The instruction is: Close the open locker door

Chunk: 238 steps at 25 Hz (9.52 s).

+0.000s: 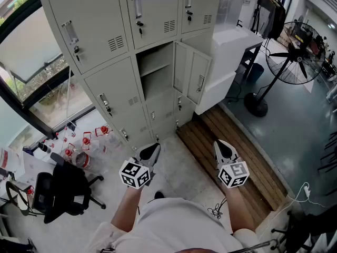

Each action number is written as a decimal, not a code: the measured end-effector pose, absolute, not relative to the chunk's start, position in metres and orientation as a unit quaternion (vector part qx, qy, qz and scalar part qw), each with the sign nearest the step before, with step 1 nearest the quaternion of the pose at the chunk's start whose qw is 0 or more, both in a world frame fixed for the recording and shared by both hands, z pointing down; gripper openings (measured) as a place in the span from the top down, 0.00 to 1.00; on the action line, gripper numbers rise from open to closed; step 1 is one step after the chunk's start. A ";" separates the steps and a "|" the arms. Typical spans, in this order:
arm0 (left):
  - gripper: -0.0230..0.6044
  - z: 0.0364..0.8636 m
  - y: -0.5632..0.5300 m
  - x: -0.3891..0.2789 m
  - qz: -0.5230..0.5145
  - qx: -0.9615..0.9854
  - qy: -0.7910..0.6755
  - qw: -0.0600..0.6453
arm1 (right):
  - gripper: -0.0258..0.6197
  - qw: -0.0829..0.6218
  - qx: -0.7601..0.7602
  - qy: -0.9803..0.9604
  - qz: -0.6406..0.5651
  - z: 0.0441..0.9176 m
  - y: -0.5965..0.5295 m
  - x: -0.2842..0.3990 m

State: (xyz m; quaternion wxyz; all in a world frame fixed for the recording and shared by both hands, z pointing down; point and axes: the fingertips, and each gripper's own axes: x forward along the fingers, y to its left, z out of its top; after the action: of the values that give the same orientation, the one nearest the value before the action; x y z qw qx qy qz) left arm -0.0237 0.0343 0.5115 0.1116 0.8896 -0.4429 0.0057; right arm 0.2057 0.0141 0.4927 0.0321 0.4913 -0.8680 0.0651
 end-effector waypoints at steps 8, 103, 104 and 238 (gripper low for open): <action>0.94 0.513 0.037 -0.025 0.006 0.889 -0.444 0.115 | 0.96 0.034 0.488 -0.870 0.065 0.494 0.019 0.203; 0.94 0.545 -0.123 -0.059 0.028 0.897 -0.413 0.151 | 0.80 0.043 0.538 -0.833 0.122 0.530 -0.149 0.182; 0.94 0.545 -0.130 -0.056 0.029 0.896 -0.416 0.151 | 0.80 0.044 0.535 -0.835 0.122 0.531 -0.157 0.185; 0.94 0.546 -0.231 -0.172 0.014 0.824 -0.544 0.156 | 0.71 0.108 0.268 -0.955 0.065 0.530 -0.319 -0.077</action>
State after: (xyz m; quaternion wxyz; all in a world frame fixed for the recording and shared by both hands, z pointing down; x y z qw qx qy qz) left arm -0.1720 -0.2309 0.5456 0.1558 0.8243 -0.5442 0.0145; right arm -0.0771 -0.3188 0.5304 0.1083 0.2680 -0.9551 0.0645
